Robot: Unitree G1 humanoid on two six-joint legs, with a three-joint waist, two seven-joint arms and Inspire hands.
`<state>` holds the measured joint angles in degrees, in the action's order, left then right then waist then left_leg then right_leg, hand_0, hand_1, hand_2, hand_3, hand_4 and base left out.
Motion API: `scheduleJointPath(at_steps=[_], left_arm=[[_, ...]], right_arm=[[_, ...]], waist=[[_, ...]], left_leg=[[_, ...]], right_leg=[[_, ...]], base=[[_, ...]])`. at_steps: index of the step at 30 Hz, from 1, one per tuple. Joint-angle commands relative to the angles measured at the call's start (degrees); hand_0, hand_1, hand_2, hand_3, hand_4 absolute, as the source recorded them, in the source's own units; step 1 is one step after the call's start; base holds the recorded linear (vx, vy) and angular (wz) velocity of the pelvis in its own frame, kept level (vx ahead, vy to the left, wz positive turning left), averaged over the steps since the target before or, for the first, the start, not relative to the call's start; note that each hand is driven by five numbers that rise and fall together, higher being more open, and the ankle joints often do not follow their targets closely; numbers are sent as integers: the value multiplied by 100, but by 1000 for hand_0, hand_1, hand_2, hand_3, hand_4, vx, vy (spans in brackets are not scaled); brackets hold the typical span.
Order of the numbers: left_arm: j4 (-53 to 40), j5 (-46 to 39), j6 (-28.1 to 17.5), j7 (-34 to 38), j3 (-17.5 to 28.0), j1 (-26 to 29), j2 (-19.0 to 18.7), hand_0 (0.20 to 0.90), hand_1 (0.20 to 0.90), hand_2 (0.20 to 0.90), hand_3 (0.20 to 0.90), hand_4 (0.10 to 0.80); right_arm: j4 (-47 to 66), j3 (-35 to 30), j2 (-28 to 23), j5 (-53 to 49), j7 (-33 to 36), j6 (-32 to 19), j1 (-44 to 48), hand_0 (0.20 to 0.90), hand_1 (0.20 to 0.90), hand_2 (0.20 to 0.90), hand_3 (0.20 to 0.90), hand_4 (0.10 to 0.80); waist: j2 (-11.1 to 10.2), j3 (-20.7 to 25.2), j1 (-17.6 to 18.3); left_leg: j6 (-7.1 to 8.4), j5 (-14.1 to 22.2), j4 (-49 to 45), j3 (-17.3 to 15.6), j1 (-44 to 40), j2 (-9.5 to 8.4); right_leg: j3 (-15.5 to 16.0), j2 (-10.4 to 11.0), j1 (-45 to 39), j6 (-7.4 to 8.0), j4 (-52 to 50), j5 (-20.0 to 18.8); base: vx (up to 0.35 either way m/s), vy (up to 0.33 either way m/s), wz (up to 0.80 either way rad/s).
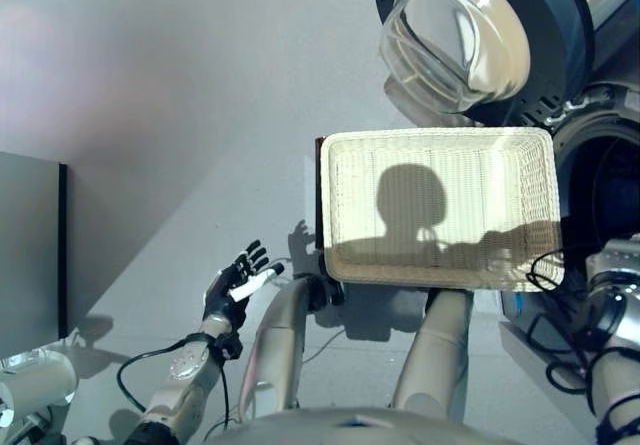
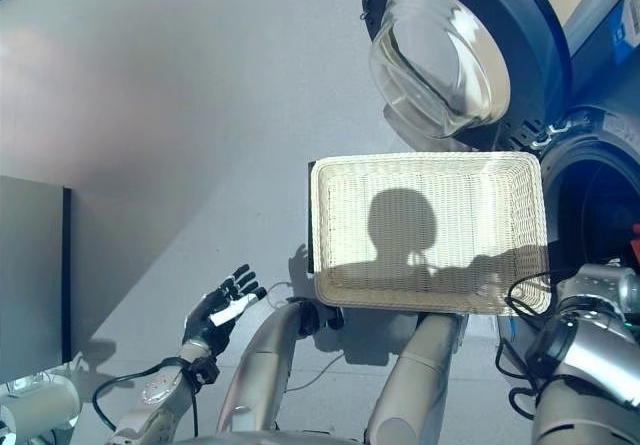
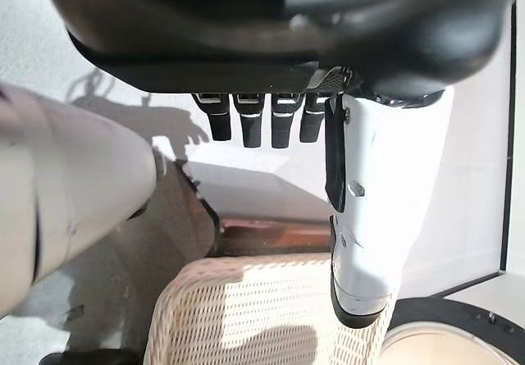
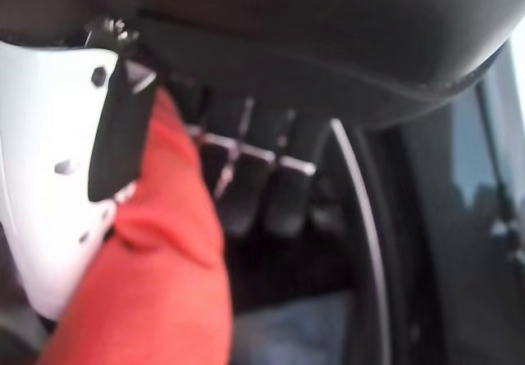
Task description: Pick up the clothes and place them into the washing machine
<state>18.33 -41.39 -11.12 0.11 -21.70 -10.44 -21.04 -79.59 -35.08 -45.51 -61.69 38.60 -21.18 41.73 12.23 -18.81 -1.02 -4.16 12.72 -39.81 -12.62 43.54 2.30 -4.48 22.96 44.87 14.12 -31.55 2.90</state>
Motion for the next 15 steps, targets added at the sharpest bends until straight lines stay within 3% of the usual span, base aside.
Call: scheduleJointPath(at_steps=[1, 2, 3, 7, 10, 15], left_arm=[[-211, -117, -196, 44, 240, -316, -138, 900, 900, 900, 900, 800], [-215, -125, -188, 38, 241, -303, -123, 900, 900, 900, 900, 800], [-209, -135, -196, 46, 242, -288, -137, 900, 900, 900, 900, 800], [-155, -178, -209, 87, 304, -257, -153, 900, 900, 900, 900, 800], [-124, -235, -219, 109, 376, -255, -136, 900, 900, 900, 900, 800], [-109, -344, -277, 102, 411, -232, -142, 900, 900, 900, 900, 800]], right_arm=[[-71, 164, -900, -159, 120, -546, -387, 230, 230, 230, 230, 322], [-39, 161, -881, -171, 83, -531, -410, 359, 359, 359, 359, 414], [-68, 168, -850, -176, 80, -541, -423, 900, 900, 900, 900, 800], [-27, 233, -702, -215, 20, -607, -414, 900, 900, 900, 900, 800], [-27, 288, -612, -188, -19, -564, -390, 900, 900, 900, 900, 800], [88, 390, -281, -130, -51, -556, -321, 900, 900, 900, 900, 800]], waist=[[75, 365, 83], [77, 365, 96], [85, 371, 86], [67, 367, 103], [39, 434, 38], [-110, 400, 11]], left_leg=[[564, -259, 645, 497, -233, 279], [561, -259, 653, 491, -235, 276], [558, -259, 667, 490, -240, 273], [539, -389, 711, 422, -179, 289], [574, -341, 866, 538, -238, 234], [551, -699, 1398, 499, -401, 188]], right_leg=[[187, -341, 266, -609, -411, 363], [183, -348, 277, -606, -409, 352], [183, -350, 275, -608, -408, 349], [257, -327, 289, -651, -342, 208], [244, -349, 177, -596, -220, 237], [455, -368, -164, -563, 419, -173]], base=[[10, 7, -8], [-5, 5, -12], [5, -4, -14], [-25, -3, -4], [34, 0, 0], [-40, -14, -3]])
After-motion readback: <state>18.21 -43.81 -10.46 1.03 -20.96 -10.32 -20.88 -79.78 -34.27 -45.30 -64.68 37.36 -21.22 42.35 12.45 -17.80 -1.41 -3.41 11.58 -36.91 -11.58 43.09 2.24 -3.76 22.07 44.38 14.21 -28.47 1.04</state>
